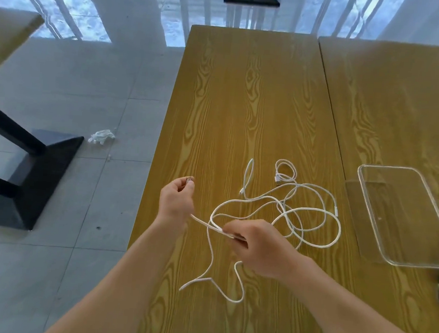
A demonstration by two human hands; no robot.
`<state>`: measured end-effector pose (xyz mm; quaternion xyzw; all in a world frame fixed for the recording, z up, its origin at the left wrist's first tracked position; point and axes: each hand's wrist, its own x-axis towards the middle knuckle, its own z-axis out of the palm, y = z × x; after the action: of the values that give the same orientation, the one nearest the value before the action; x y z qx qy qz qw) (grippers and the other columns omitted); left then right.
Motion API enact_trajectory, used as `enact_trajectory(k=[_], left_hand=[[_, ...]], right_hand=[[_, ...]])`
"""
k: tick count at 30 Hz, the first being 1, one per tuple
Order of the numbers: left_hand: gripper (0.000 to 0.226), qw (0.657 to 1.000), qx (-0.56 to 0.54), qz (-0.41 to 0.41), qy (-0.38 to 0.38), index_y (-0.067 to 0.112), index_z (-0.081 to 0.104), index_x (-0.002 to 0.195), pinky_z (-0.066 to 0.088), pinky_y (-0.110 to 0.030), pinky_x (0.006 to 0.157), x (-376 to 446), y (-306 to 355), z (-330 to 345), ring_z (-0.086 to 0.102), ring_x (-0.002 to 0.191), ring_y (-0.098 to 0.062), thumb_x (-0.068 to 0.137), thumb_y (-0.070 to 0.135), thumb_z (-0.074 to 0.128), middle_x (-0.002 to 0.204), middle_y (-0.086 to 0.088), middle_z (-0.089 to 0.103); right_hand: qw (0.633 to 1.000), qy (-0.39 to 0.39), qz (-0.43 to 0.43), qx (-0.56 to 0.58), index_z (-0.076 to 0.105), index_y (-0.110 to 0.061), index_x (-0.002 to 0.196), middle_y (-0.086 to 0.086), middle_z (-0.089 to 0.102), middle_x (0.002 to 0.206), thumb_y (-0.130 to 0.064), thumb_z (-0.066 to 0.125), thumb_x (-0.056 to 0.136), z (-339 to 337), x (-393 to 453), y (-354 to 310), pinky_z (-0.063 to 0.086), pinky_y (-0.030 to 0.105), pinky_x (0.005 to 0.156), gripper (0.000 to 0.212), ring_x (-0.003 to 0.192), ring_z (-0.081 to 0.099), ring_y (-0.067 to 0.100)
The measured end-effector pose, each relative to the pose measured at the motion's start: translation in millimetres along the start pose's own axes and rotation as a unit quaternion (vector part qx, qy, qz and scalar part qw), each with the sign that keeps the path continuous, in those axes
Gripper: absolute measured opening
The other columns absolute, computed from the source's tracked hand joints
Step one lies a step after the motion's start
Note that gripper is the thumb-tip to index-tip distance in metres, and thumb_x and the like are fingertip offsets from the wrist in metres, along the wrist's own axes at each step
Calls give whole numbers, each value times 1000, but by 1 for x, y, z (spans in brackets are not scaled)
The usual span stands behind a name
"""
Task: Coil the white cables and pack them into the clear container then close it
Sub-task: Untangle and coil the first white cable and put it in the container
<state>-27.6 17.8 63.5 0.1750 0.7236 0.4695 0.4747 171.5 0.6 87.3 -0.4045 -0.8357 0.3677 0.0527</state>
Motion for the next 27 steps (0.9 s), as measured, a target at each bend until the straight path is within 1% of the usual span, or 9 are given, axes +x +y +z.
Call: enact_trajectory(k=[2,5,9,12,15,18,20,23,27], left_hand=[[16,1000,8,15,10,13,66,108,37,-21,40,-1,5,-7,37,43,-6,102,16,51,59,4,47],[16,998,31,49,16,14,65,108,39,-19,40,0,11,-17,39,44,-5,102,15,50,62,3,50],[17,994,52,92,16,13,66,107,37,-15,38,-1,19,-28,39,43,-3,102,14,50,64,3,50],[18,993,53,102,18,10,67,108,34,-14,36,-1,22,-33,37,39,-2,101,13,51,63,3,49],[20,993,62,96,10,7,69,109,34,-13,36,-2,21,-38,37,38,-2,100,13,52,61,2,49],[19,993,73,92,-15,7,68,109,33,-13,35,-7,19,-39,37,32,-1,100,12,52,59,2,49],[19,993,67,84,-39,8,68,109,32,-14,35,-13,21,-35,38,32,-1,101,13,52,59,3,50],[18,992,40,67,-96,11,70,107,37,-18,41,-27,30,-22,41,43,-3,100,18,54,69,0,57],[19,983,-33,20,-178,14,70,105,45,-27,46,-50,44,-1,48,48,-9,101,21,53,77,-4,61]], right_hand=[[1000,8,-1,-14,69,-11,95,4,69,76,-16,52,92,-14,2,-6,55,41,68,19,70,65,19],[999,24,4,-29,74,-15,95,-4,68,70,-15,61,92,-44,3,-17,50,24,61,14,61,60,7],[997,27,11,-69,74,-16,90,-8,64,61,-17,63,92,-77,3,-35,42,14,54,11,54,57,3],[996,31,16,-86,74,-18,86,-8,58,55,-19,63,92,-98,-1,-45,38,15,50,12,48,53,2],[995,45,22,-89,75,-18,88,0,65,61,-22,66,93,-119,-10,-54,47,26,48,11,48,57,12],[992,74,18,-104,76,-20,93,0,71,68,-21,67,92,-135,-24,-60,54,31,56,10,55,64,13],[989,97,8,-110,76,-20,96,-5,72,71,-21,68,92,-141,-32,-65,53,25,55,9,58,66,8],[985,136,-17,-103,74,-20,92,-11,66,63,-18,67,93,-147,-40,-74,45,11,52,7,56,61,0],[980,181,-32,-80,71,-24,89,-6,64,60,-19,65,94,-154,-43,-79,44,11,52,9,53,59,3]])
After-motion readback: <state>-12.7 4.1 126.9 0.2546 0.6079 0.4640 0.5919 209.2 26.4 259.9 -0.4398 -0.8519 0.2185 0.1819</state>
